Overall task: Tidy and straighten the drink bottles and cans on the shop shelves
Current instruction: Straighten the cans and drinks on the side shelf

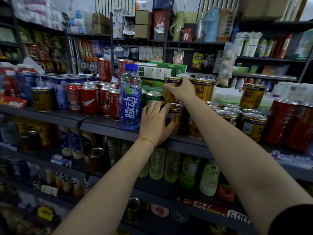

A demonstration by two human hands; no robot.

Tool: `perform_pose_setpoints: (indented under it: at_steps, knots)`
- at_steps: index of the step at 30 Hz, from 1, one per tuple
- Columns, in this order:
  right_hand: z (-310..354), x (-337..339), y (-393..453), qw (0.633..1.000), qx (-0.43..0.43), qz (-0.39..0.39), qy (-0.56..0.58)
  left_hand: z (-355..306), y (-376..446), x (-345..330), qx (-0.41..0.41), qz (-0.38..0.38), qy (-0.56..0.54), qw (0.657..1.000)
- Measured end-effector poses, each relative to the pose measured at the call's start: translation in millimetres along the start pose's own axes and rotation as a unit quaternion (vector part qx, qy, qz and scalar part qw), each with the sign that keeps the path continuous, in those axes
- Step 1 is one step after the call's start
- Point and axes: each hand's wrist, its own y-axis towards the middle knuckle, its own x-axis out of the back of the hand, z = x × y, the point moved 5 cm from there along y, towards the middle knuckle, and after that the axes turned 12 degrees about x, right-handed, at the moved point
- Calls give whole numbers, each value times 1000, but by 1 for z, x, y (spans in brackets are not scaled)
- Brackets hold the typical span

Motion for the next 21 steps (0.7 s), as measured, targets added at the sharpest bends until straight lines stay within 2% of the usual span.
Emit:
perform_pose_setpoints:
  at_steps: [3,6,8,10,12,14,18,21]
  knots:
    - [7,1,-9,999,-13,14,-31,1,-1,2,-7,30,-7,1000]
    - [29,11,-38,994,67,-68,-54,5,-12,11,-24,36,-35,998]
    - [50,17,-70,975,172,-141,-11,15,-29,26,-37,-28,-72,996]
    - [65,11,-102,959,236,-140,64,37,-53,41,-11,-102,-120,987]
    - [74,-14,-130,959,242,-70,128,72,-78,43,82,-104,-148,980]
    - [75,-51,-151,959,226,25,168,112,-98,32,202,-44,-150,967]
    - [53,-140,-188,955,159,204,146,187,-131,0,357,67,-95,927]
    - [20,-205,-207,947,74,291,115,232,-144,-15,446,90,-107,884]
